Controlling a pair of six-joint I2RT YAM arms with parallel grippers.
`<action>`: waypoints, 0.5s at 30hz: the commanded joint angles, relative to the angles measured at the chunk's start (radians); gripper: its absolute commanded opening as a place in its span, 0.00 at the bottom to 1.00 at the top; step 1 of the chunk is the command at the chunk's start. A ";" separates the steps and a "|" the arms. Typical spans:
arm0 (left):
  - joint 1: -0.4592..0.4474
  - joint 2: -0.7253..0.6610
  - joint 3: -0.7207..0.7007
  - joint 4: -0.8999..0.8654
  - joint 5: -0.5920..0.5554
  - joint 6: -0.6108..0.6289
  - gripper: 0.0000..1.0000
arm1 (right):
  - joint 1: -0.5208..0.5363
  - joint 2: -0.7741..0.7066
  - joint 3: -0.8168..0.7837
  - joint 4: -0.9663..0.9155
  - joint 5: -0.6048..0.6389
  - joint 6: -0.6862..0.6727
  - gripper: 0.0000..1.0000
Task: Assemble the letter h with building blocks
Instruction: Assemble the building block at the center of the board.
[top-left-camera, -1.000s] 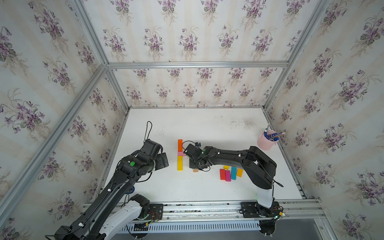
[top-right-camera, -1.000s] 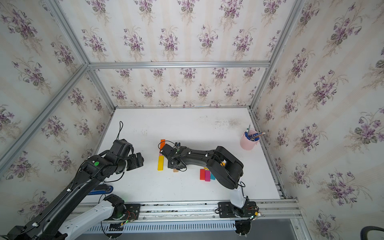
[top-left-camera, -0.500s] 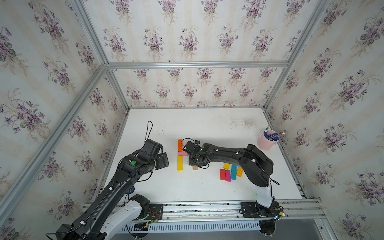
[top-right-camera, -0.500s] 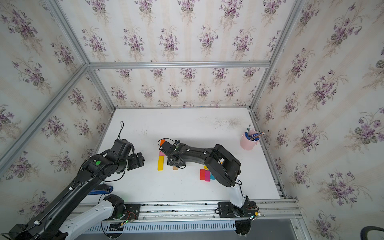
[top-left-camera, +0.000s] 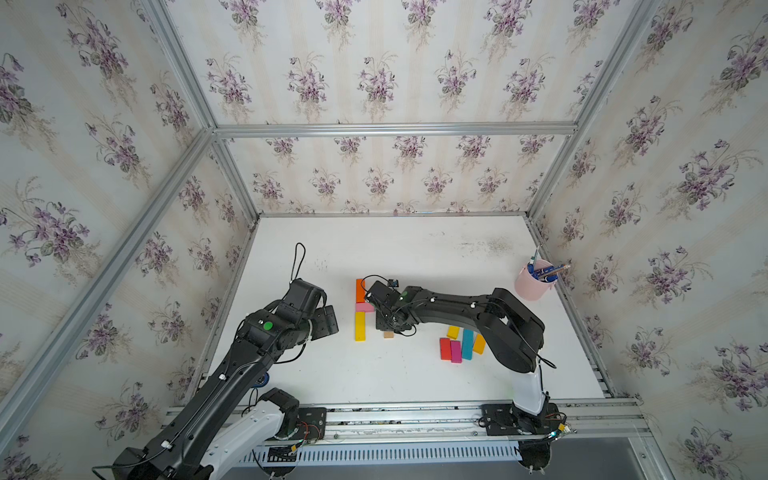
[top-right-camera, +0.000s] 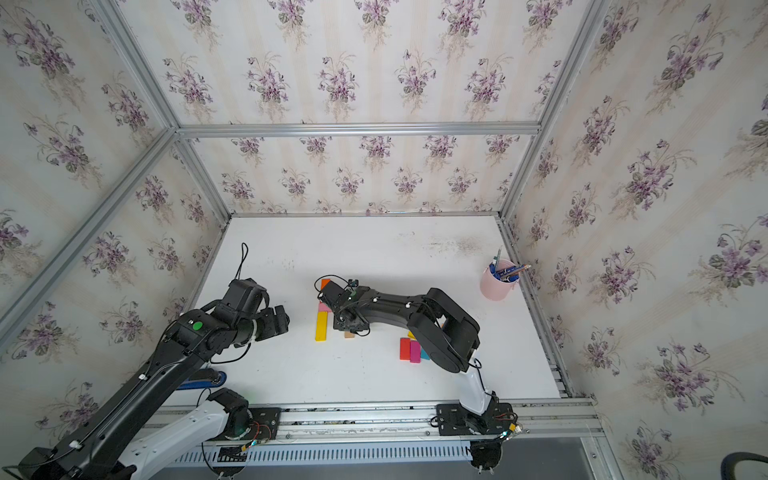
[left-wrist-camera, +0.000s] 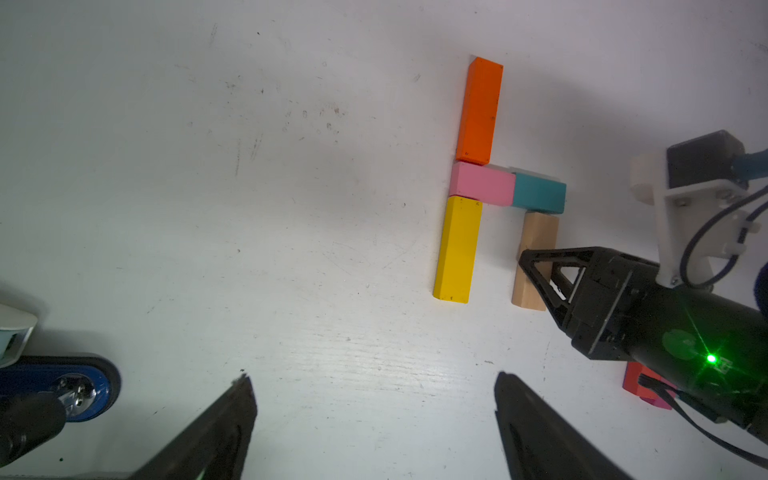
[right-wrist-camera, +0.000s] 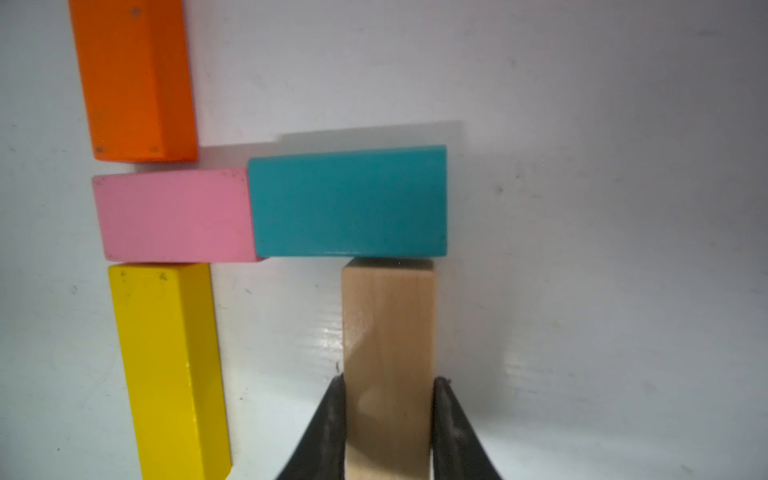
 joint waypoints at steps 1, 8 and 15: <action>0.002 -0.004 -0.002 0.000 0.001 0.012 0.92 | -0.002 0.013 -0.003 -0.046 0.006 -0.002 0.30; 0.003 -0.003 -0.006 0.004 0.004 0.011 0.92 | -0.002 -0.001 -0.010 -0.040 -0.002 0.000 0.38; 0.003 -0.006 -0.008 0.004 0.005 0.013 0.92 | 0.007 -0.057 -0.005 -0.047 0.004 -0.016 0.68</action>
